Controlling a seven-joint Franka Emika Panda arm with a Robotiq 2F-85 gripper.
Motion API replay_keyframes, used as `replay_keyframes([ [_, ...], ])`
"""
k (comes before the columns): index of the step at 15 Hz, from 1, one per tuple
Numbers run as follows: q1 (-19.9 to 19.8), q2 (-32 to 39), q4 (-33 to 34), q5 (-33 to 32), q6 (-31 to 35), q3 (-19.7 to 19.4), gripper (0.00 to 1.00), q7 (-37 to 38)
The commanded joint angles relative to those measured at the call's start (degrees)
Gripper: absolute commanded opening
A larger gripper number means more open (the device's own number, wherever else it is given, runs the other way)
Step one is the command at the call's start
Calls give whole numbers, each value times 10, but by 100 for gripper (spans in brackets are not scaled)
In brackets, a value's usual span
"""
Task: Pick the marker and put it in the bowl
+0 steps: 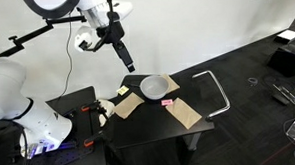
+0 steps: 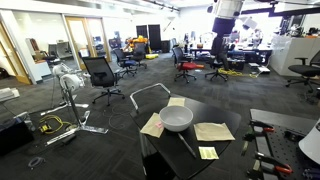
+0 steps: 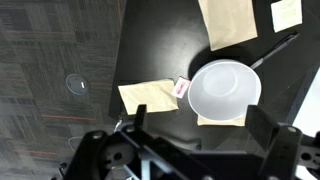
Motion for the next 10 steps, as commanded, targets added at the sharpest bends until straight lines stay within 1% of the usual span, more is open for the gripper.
replay_keyframes([
  [1, 28, -16, -24, 38, 20, 43, 100, 70],
  [7, 60, -9, -32, 100, 17, 119, 100, 221],
  [10, 72, 5, -43, 138, 32, 141, 100, 282],
])
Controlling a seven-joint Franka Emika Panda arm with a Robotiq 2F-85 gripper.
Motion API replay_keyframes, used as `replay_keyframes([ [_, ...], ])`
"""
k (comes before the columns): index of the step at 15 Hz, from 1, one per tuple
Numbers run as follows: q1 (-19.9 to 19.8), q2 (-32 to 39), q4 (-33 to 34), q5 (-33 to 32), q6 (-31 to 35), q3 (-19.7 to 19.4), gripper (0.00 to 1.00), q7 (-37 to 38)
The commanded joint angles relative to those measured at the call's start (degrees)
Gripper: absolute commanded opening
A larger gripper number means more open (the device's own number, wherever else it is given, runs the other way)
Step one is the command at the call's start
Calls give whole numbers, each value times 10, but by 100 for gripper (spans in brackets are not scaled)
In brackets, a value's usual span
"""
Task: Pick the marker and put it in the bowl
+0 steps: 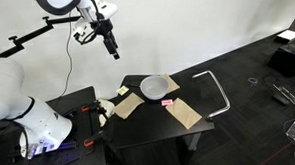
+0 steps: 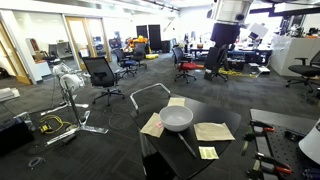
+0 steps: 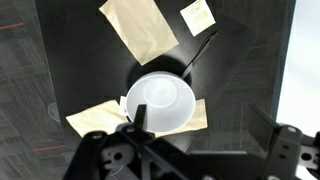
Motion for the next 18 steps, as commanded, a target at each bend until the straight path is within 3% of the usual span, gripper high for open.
replay_keyframes([
  [1, 9, 14, -19, 46, 33, 24, 100, 74],
  [6, 10, 64, -43, 73, 106, 69, 100, 169],
  [11, 2, 124, -59, 40, 197, 119, 100, 308],
  [18, 4, 224, -52, -29, 278, 118, 100, 405],
])
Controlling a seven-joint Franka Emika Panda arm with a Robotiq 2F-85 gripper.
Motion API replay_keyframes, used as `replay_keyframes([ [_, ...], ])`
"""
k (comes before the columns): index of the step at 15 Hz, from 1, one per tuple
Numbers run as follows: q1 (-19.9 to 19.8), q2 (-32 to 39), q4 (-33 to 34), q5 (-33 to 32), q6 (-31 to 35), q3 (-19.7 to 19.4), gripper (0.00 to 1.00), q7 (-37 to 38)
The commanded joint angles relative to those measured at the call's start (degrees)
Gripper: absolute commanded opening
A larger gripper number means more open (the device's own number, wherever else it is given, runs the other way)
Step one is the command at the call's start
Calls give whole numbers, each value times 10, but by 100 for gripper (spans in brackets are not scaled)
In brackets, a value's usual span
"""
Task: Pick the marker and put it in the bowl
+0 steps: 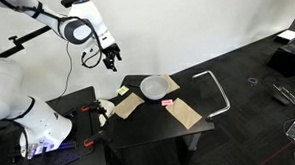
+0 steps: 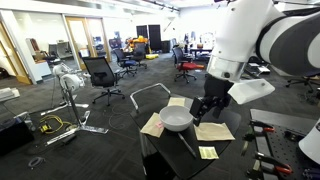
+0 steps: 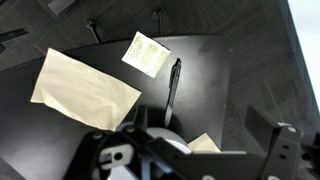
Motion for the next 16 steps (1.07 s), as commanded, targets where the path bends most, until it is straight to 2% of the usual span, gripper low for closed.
replay_keyframes([
  [1, -4, 64, 11, -40, 50, -6, 100, 36],
  [4, -6, 111, 18, -85, 88, -19, 100, 50],
  [5, -25, 125, 21, -103, 98, -8, 100, 59],
  [9, -42, 172, 46, -207, 116, -29, 100, 96],
  [10, -42, 184, 51, -208, 125, -32, 100, 74],
  [11, -36, 155, 32, -186, 105, -27, 100, 77],
  [16, -39, 180, 48, -196, 113, -31, 100, 75],
])
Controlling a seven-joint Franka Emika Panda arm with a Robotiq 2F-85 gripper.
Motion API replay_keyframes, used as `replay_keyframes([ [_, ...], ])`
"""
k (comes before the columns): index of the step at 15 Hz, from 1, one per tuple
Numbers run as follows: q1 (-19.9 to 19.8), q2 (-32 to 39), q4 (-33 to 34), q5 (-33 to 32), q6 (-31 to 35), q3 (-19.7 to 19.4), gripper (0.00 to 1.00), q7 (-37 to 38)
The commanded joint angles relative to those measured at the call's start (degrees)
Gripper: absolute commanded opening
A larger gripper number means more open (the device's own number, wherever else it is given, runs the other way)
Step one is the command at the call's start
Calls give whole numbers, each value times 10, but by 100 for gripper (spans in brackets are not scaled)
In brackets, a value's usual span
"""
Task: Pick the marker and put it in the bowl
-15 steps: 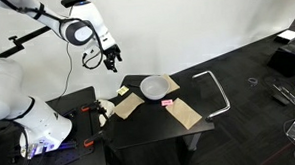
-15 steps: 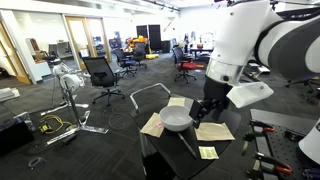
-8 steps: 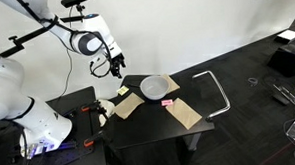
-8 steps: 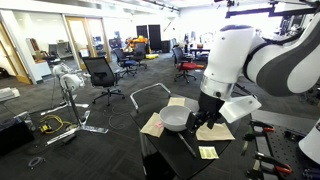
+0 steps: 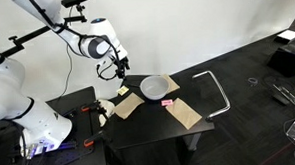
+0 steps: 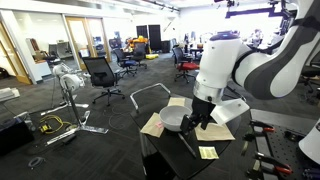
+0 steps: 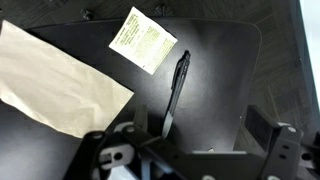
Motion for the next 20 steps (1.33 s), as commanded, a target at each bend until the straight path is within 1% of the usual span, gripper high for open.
replay_keyframes([
  [1, 0, 0, 0, 0, 0, 0, 100, 0],
  [4, 0, 9, 15, -15, -16, -9, 100, 19],
  [11, 8, 39, 46, -52, -28, -34, 100, 47],
  [15, 19, 63, 57, -47, -39, -30, 100, 55],
  [20, 31, 100, 75, -49, -32, -41, 100, 74],
])
